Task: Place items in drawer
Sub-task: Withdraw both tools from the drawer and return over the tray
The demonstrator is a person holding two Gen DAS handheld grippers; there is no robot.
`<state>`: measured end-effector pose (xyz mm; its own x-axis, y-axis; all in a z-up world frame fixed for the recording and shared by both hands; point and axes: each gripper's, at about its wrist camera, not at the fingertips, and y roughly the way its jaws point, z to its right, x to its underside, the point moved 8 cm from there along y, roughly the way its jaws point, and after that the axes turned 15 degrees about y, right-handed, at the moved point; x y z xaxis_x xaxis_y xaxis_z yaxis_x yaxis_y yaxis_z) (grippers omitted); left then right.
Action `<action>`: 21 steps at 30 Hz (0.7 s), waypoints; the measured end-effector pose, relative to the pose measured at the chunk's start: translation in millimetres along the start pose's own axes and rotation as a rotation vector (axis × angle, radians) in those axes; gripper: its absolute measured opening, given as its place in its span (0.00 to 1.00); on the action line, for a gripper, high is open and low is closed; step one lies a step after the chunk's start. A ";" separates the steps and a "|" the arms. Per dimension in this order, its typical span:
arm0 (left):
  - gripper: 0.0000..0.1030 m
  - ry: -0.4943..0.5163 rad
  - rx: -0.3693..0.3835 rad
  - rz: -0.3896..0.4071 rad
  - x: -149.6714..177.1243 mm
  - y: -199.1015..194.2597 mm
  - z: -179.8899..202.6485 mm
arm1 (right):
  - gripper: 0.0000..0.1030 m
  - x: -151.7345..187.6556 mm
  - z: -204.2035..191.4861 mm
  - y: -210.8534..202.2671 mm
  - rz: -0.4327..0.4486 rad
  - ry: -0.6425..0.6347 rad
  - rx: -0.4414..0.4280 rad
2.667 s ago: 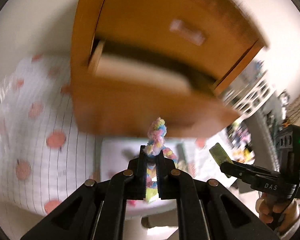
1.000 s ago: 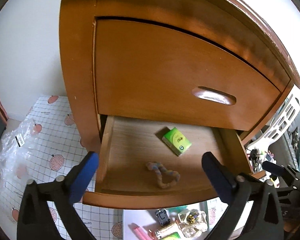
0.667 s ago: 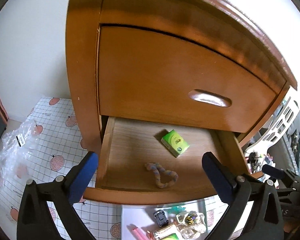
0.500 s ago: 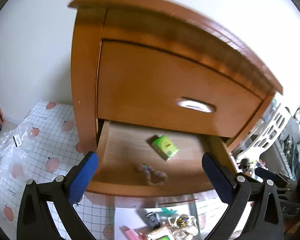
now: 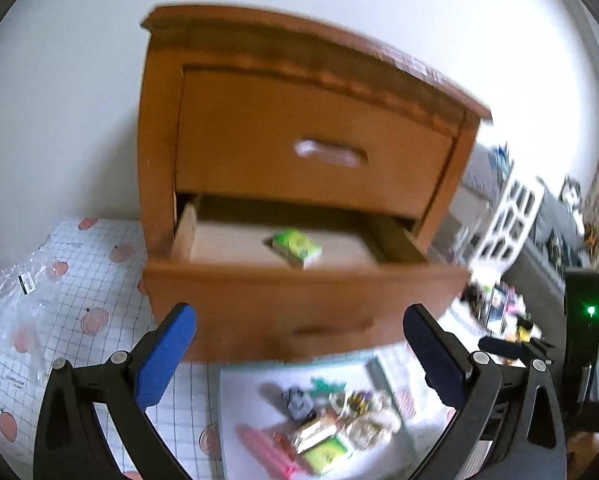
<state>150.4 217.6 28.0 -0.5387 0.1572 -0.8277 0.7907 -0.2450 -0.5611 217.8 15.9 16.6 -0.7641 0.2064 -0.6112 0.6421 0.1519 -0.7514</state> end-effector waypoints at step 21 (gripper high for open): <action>1.00 -0.119 0.048 -0.390 146.2 89.3 -6.1 | 1.00 120.6 25.0 106.2 -0.355 0.027 0.043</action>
<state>144.0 224.6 -143.2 -0.8276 0.1360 -0.5445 0.5073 -0.2338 -0.8295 192.3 32.8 -143.1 -0.9367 0.1733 -0.3041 0.3335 0.1784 -0.9257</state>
